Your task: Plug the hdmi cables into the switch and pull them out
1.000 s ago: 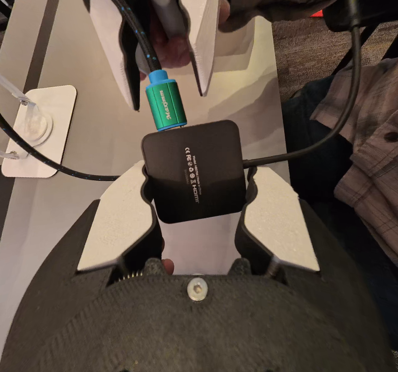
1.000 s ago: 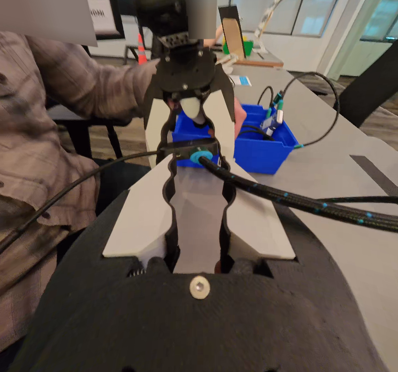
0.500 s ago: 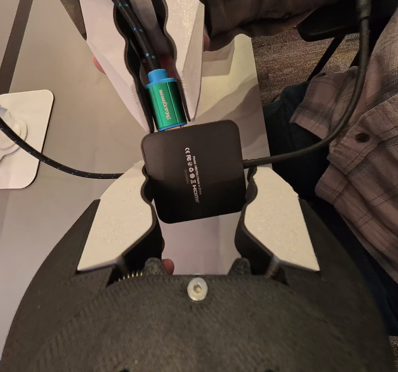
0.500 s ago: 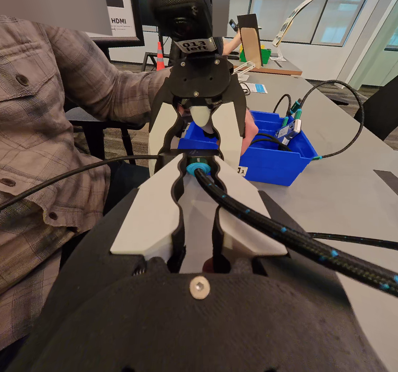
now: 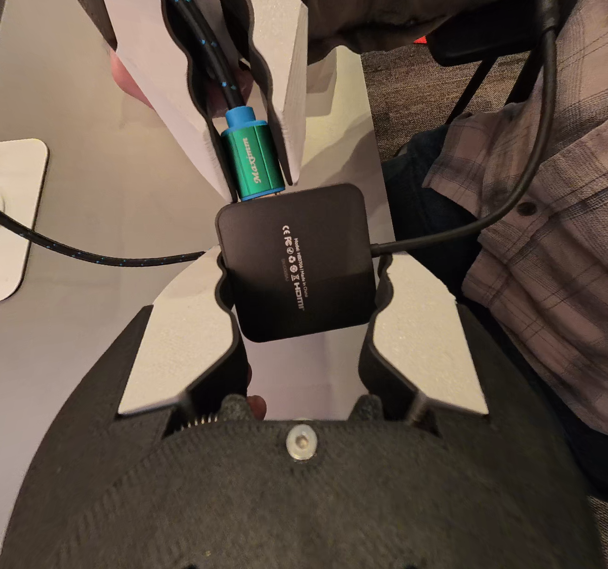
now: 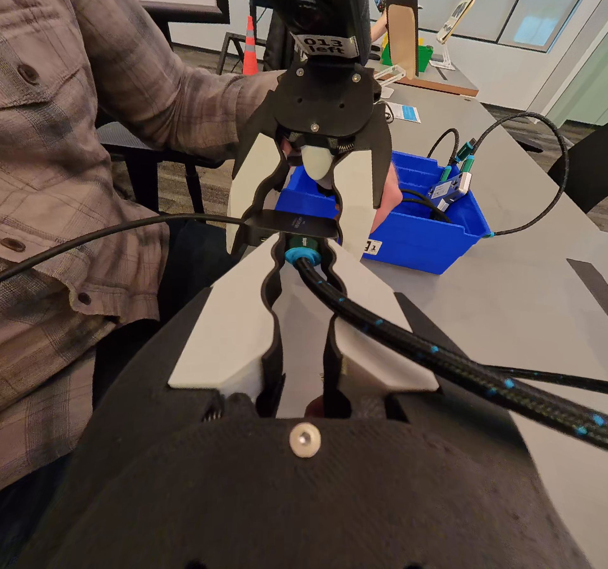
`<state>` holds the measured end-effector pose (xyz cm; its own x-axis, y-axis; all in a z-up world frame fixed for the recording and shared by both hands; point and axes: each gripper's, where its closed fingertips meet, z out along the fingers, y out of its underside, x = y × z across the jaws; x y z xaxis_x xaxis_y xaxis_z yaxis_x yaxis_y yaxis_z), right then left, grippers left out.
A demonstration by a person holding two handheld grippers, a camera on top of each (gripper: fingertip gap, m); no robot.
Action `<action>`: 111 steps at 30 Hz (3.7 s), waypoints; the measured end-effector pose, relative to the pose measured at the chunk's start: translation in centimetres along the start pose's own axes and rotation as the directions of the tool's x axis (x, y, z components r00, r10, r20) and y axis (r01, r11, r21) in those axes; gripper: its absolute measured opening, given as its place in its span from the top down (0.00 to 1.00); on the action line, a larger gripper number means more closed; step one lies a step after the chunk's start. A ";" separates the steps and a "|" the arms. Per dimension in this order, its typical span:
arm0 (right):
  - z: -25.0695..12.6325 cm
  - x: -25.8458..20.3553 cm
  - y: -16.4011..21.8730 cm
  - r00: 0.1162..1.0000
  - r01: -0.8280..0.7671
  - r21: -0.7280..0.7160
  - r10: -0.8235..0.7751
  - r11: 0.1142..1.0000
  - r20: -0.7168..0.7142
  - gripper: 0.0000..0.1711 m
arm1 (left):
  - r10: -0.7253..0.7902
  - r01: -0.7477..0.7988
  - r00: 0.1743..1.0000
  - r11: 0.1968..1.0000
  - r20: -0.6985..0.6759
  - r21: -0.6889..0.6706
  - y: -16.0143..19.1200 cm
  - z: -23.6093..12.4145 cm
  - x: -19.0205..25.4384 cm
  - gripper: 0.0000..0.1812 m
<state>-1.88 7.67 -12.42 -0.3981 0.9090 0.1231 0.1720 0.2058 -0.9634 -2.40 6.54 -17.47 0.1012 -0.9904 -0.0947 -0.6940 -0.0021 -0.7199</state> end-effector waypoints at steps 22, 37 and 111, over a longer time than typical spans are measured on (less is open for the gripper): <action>-0.4 0.7 -0.9 0.997 -0.065 0.068 0.067 0.996 -0.026 0.89 | 0.026 -0.031 0.997 0.997 0.067 0.067 -0.8 -0.5 -1.0 0.54; -4.3 3.9 -1.6 0.960 -0.017 0.042 0.028 0.999 -0.278 0.89 | -0.074 0.067 0.984 0.997 0.159 0.047 1.0 -2.7 -3.5 0.54; -33.6 -5.4 13.4 0.334 -0.821 -0.012 0.463 0.571 -0.821 0.89 | 0.016 -0.013 0.981 1.000 0.194 -0.019 0.8 -3.3 -2.9 0.54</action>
<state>32.81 17.68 -17.99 0.6864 0.6963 -0.2098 0.4357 -0.6247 -0.6481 -5.62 9.00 -15.55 0.2260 -0.9447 -0.2377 -0.7090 0.0078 -0.7052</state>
